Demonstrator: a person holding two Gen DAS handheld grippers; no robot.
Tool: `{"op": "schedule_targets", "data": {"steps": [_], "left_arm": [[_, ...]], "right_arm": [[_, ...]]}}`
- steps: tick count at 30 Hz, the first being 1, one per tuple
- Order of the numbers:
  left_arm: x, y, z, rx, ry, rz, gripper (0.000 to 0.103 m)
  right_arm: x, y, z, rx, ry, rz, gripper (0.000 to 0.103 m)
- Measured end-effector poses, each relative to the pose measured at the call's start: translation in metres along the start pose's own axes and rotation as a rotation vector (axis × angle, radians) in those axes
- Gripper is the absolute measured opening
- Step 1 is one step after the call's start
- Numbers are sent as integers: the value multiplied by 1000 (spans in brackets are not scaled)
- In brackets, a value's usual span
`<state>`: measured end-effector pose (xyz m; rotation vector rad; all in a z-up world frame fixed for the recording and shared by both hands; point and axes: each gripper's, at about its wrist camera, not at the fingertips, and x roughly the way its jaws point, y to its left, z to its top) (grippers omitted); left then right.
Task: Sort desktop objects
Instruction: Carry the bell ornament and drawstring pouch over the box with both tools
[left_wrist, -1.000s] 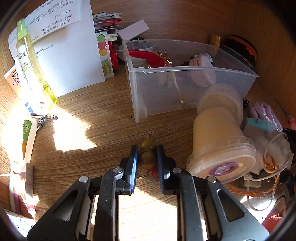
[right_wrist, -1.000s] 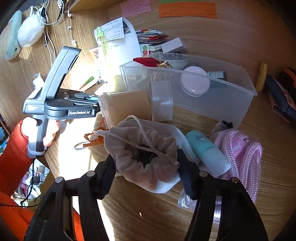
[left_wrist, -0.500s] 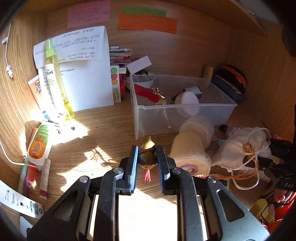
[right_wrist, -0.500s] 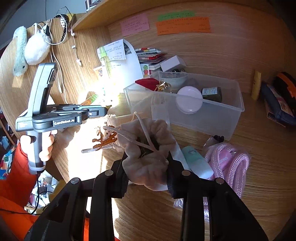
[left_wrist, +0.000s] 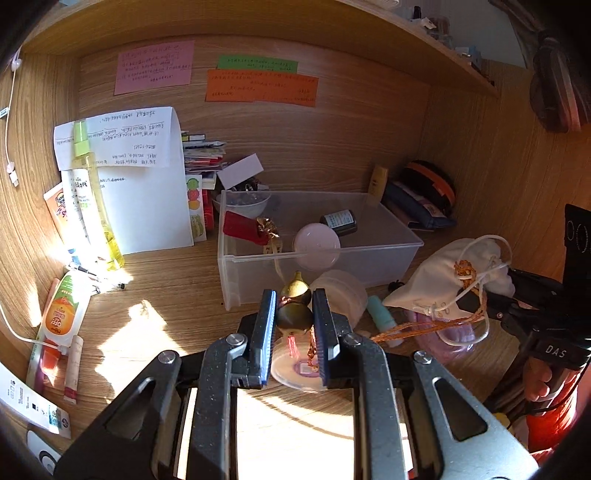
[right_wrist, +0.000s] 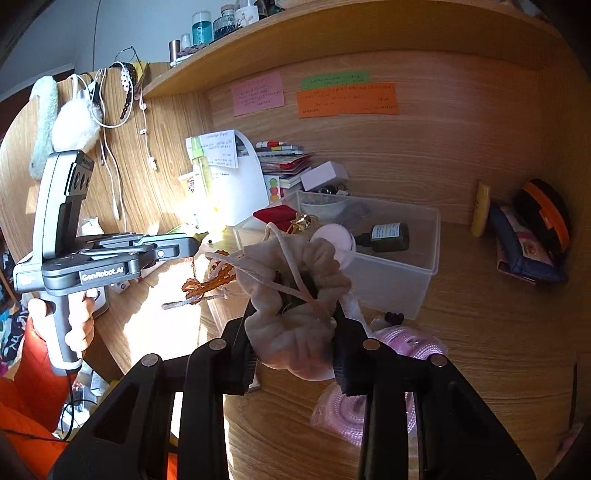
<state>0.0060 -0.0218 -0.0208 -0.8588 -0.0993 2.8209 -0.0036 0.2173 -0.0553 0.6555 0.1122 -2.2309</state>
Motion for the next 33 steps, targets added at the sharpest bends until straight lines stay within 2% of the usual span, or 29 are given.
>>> {"op": "schedule_targets", "data": {"steps": [4, 12, 33], "left_arm": [[0, -7, 8, -14, -27, -31, 19], [8, -10, 22, -23, -57, -39, 19], [57, 6, 65, -26, -40, -31, 19]], "right_arm": [[-1, -10, 9, 19, -19, -20, 30], [3, -30, 27, 28, -54, -47, 30], [50, -64, 64, 54, -35, -62, 30]]}}
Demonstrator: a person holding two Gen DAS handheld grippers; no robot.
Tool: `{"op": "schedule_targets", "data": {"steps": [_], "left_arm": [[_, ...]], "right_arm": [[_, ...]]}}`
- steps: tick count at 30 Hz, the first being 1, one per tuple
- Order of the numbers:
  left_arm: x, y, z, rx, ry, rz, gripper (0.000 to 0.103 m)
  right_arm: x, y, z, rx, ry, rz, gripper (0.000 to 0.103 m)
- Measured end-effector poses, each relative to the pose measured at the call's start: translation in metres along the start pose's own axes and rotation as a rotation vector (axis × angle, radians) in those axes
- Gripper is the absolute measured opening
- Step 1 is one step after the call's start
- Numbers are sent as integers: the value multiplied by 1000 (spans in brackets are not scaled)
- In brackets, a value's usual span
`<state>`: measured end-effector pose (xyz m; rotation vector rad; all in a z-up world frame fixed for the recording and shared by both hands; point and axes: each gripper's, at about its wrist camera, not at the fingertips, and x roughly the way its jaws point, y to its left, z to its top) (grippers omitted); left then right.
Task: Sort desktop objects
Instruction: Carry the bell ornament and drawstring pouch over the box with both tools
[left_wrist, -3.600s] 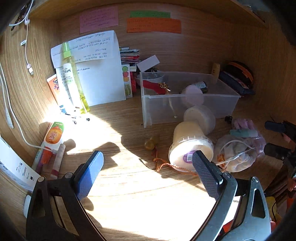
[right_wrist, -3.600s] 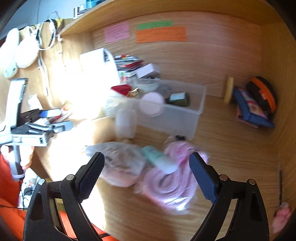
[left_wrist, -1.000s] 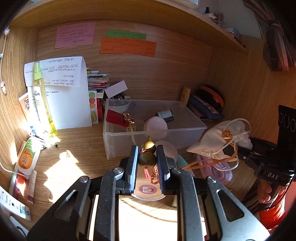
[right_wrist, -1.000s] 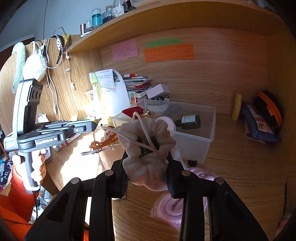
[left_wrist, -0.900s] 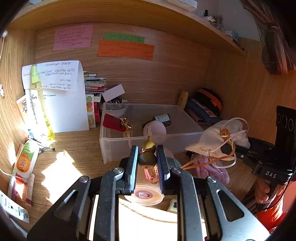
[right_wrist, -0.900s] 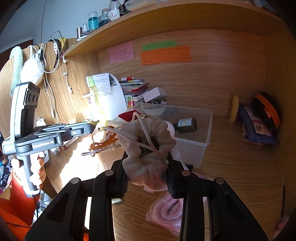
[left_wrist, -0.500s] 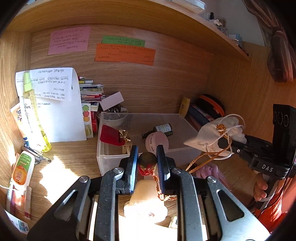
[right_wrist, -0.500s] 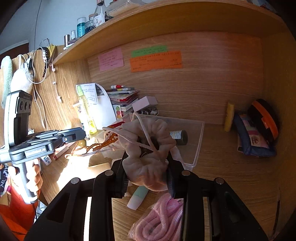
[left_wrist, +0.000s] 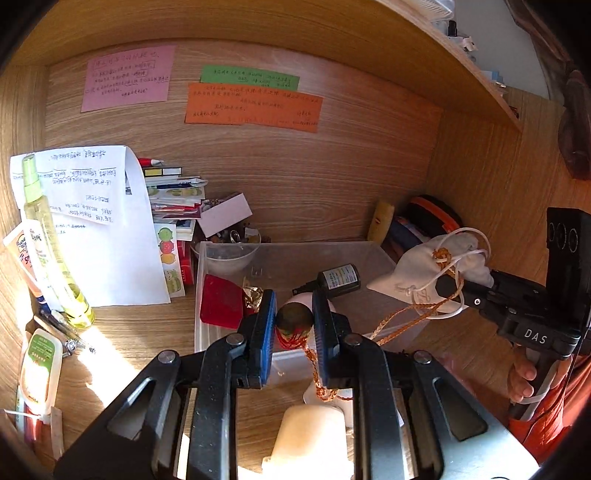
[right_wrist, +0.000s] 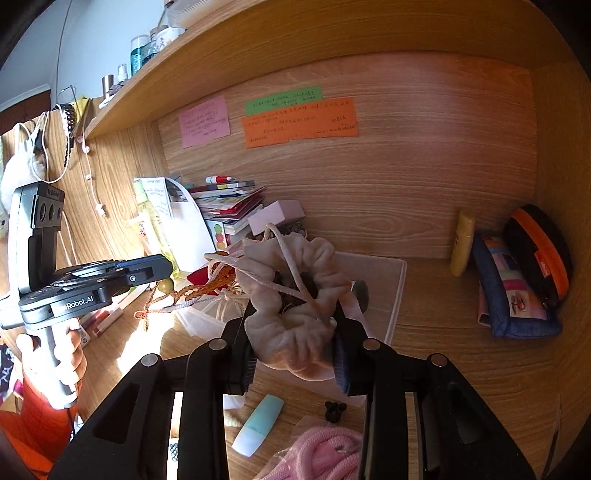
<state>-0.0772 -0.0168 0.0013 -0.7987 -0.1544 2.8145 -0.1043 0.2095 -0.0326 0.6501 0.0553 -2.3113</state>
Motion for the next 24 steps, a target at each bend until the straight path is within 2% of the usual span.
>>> {"op": "schedule_targets", "data": {"steps": [9, 24], "left_arm": [[33, 2, 8, 7, 54, 4, 19], [81, 9, -4, -5, 178, -10, 19]], "right_arm": [[24, -10, -1, 12, 38, -6, 30], [49, -18, -13, 7, 118, -10, 32]]}}
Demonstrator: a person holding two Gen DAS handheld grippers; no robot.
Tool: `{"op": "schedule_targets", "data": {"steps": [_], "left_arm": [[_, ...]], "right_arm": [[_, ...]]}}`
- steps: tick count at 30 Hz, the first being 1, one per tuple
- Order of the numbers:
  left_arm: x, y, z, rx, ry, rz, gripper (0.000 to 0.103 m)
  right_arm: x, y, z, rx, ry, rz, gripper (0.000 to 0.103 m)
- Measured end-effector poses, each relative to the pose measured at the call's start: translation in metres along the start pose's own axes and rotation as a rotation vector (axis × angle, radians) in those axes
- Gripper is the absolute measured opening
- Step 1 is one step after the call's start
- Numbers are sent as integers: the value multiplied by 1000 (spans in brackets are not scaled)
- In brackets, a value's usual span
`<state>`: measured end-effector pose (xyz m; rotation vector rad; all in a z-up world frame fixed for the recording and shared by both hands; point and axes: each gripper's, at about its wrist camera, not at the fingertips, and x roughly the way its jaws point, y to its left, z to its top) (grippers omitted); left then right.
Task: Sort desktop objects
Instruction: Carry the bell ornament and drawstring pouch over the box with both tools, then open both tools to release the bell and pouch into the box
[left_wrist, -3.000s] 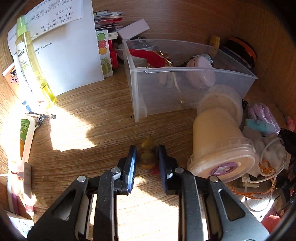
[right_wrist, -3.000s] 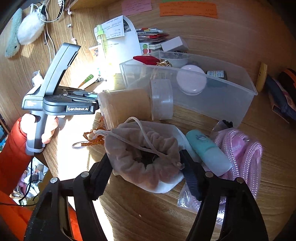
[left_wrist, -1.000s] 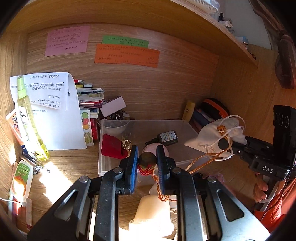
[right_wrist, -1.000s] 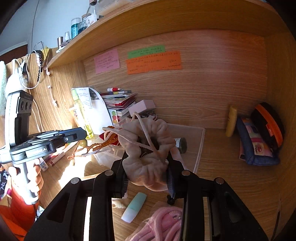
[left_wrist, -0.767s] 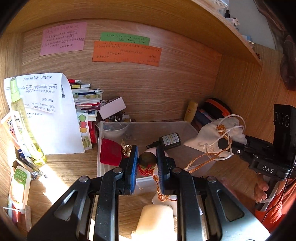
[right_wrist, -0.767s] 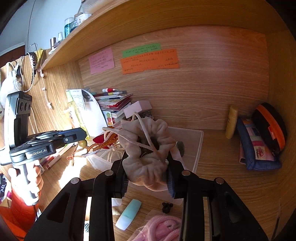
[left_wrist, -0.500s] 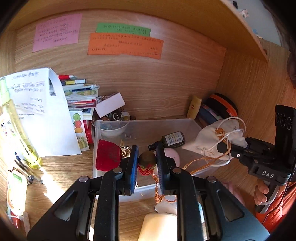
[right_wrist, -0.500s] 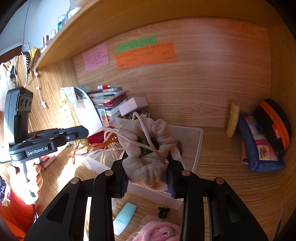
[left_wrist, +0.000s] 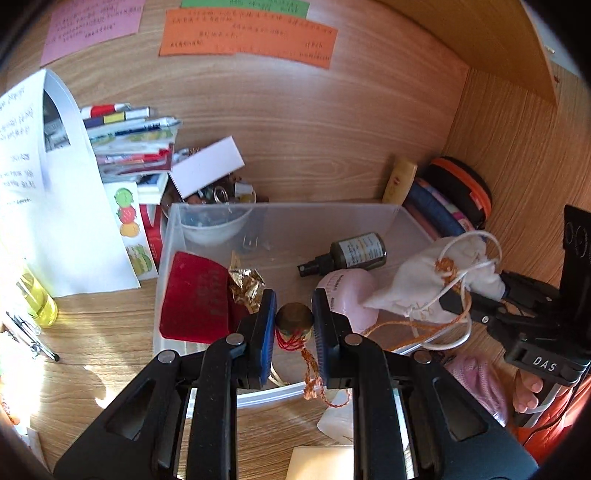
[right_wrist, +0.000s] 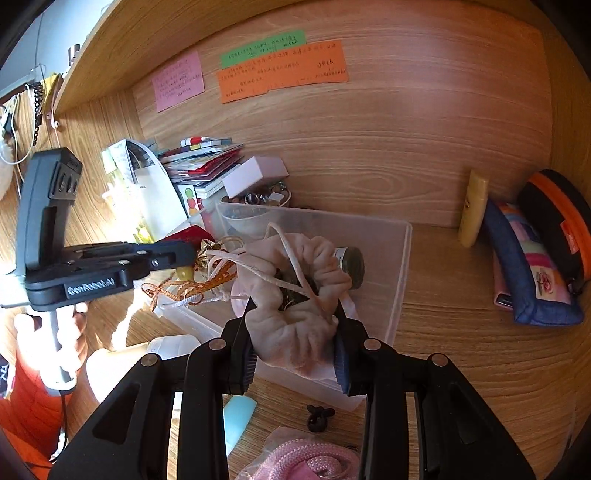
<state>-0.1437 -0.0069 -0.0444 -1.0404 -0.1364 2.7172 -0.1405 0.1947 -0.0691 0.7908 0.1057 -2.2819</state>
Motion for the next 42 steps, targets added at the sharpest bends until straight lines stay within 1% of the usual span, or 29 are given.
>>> {"op": "schedule_targets", "data": {"steps": [4, 6, 11, 15, 17, 18, 19, 20, 21, 22, 24, 27, 28, 29, 30, 31, 33, 35, 36, 37, 38, 40, 42], "left_arm": [[6, -3, -3, 13, 19, 12, 19], [7, -4, -5, 17, 28, 9, 19], [6, -4, -8, 24, 29, 9, 19], [6, -3, -8, 14, 31, 3, 19], [5, -2, -9, 13, 30, 5, 19], [5, -2, -9, 11, 28, 3, 19], [4, -2, -9, 8, 26, 0, 19], [3, -2, -9, 8, 24, -4, 22], [3, -2, -9, 10, 22, -9, 25], [2, -2, -8, 14, 21, -11, 31], [-3, -6, -9, 32, 2, 11, 33], [-9, -11, -10, 55, -19, 23, 41], [-11, -13, -10, 60, -25, 26, 48], [-14, -15, -11, 66, -31, 33, 59], [-17, -18, -11, 73, -44, 42, 63], [-21, -20, -12, 80, -63, 52, 68], [-28, -25, -13, 94, -88, 64, 74], [-35, -28, -14, 101, -104, 69, 83], [-38, -29, -15, 104, -111, 75, 86], [-41, -30, -16, 107, -119, 83, 91], [-44, -31, -17, 109, -125, 92, 93], [-48, -32, -18, 109, -127, 97, 94], [-53, -31, -21, 102, -126, 101, 94]], "right_arm": [[9, -2, -1, 6, 32, -33, 33], [16, -5, -2, 24, 59, -35, 33], [17, -2, -4, 9, 59, -54, 33], [17, -3, -4, 9, 60, -53, 34], [15, -3, -4, 3, 57, -69, 38], [14, -3, -4, 1, 54, -76, 44], [15, -3, -3, -2, 55, -65, 48], [14, -2, -3, -4, 51, -58, 51], [13, -1, -3, -10, 47, -53, 59], [12, 2, -3, -16, 41, -65, 69], [9, 8, -3, -43, 31, -76, 76], [5, 16, -4, -82, 20, -81, 76], [3, 18, -3, -89, 15, -87, 76], [1, 19, -3, -90, 9, -97, 76], [-1, 20, -2, -90, 5, -105, 77], [-5, 20, -1, -86, 1, -110, 81], [-12, 19, -1, -68, -13, -111, 87], [-20, 17, -2, -52, -28, -125, 89], [-23, 17, -3, -46, -34, -140, 89], [-27, 15, -3, -41, -39, -162, 91], [-30, 14, -5, -37, -45, -177, 93], [-39, 11, -8, -26, -69, -193, 101], [-49, 8, -13, -8, -93, -198, 103]]}}
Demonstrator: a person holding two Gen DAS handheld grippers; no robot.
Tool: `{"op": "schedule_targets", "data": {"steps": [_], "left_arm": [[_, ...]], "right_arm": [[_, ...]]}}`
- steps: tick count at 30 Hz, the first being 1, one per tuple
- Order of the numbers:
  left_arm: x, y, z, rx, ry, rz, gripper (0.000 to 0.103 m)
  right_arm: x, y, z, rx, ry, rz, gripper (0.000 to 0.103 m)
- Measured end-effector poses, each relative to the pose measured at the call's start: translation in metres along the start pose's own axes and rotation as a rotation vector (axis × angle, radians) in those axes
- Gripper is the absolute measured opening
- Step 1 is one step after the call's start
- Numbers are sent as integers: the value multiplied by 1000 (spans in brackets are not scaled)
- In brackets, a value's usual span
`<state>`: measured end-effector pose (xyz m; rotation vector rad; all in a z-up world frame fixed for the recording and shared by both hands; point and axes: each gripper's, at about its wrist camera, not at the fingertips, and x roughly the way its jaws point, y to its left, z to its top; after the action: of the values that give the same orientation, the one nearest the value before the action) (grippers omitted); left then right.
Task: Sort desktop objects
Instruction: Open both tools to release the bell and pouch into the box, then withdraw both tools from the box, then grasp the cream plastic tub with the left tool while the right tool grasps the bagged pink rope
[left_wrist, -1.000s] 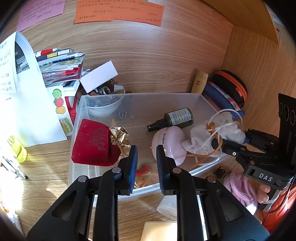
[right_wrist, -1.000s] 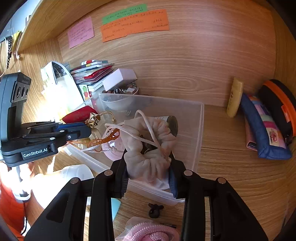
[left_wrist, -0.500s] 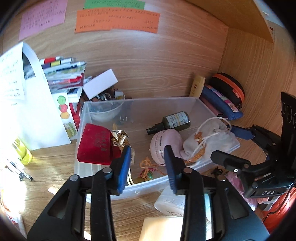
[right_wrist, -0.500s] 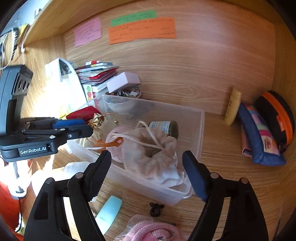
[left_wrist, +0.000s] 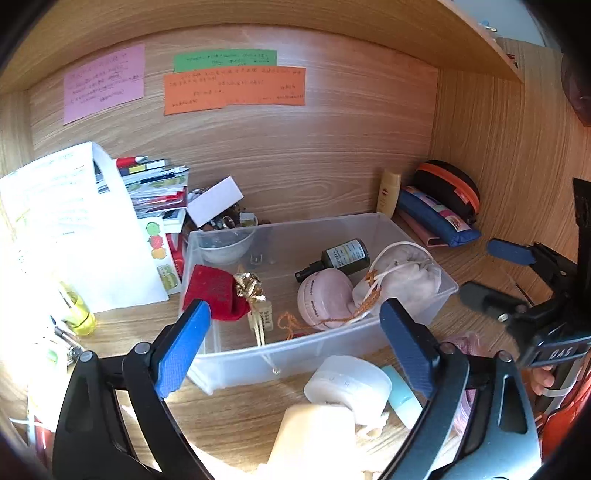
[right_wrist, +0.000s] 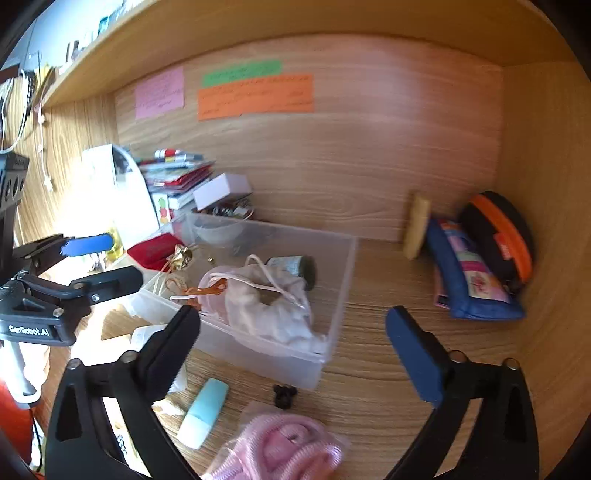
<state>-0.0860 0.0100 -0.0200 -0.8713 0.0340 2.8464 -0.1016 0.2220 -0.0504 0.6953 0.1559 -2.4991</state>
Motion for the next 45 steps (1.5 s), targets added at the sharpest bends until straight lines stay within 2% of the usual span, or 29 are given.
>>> {"op": "schedule_targets", "data": {"steps": [9, 20, 28, 31, 33, 36, 45], "left_arm": [[-22, 10, -22, -38, 17, 19, 97], [-27, 2, -63, -48, 76, 13, 97], [-13, -4, -86, -41, 152, 9, 97], [-9, -3, -88, -47, 163, 11, 97], [-7, -1, -89, -51, 164, 37, 97], [-3, 0, -89, -60, 186, 30, 97], [2, -13, -91, 23, 187, 29, 97]], "right_arm": [[-23, -15, -18, 49, 8, -38, 103], [-36, -2, -53, 19, 56, -48, 103], [-25, 17, -78, -16, 144, -5, 103], [-17, 27, -86, -42, 183, -15, 103], [-15, 31, -91, -50, 196, -21, 103], [-8, 31, -95, -59, 225, -36, 103], [12, 22, -94, 14, 332, -11, 103]]}}
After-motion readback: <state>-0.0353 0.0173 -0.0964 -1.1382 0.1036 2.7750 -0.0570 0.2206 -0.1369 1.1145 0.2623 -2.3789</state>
